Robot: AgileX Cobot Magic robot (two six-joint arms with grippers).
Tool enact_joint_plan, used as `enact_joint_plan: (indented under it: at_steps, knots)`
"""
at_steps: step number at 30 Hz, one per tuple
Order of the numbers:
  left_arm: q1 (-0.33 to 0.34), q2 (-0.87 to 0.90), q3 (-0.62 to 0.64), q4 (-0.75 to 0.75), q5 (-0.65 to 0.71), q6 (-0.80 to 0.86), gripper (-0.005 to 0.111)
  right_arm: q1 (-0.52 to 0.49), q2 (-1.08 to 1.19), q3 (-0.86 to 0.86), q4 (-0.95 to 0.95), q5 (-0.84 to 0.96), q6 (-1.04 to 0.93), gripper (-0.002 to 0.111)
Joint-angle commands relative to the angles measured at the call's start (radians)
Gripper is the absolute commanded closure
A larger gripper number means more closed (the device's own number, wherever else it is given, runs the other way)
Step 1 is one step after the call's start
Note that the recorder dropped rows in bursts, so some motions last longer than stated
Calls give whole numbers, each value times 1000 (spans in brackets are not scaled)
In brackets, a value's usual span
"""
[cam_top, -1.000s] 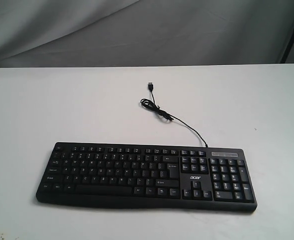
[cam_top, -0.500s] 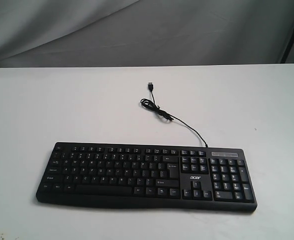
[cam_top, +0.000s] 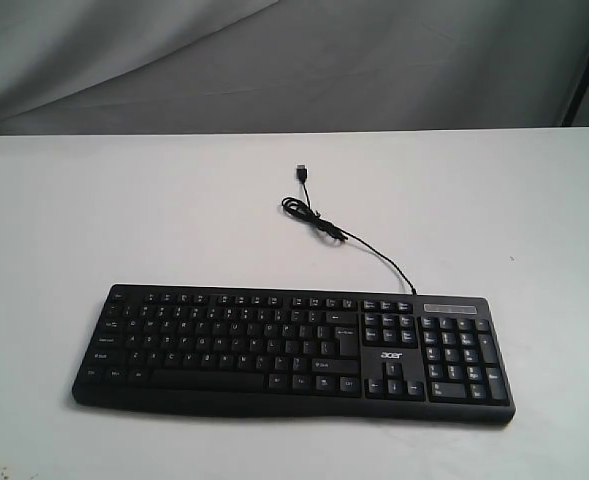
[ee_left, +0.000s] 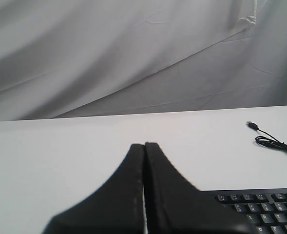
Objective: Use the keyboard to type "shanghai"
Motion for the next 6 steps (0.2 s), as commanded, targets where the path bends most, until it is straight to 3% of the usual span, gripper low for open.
enact_joint_plan:
  at_steps: [1, 6]
  knots:
    - [-6, -2, 2, 0, -6, -3, 107, -7, -3, 4, -12, 3, 4, 108]
    - [-6, -2, 2, 0, -6, -3, 107, -7, -3, 4, -12, 3, 1, 108]
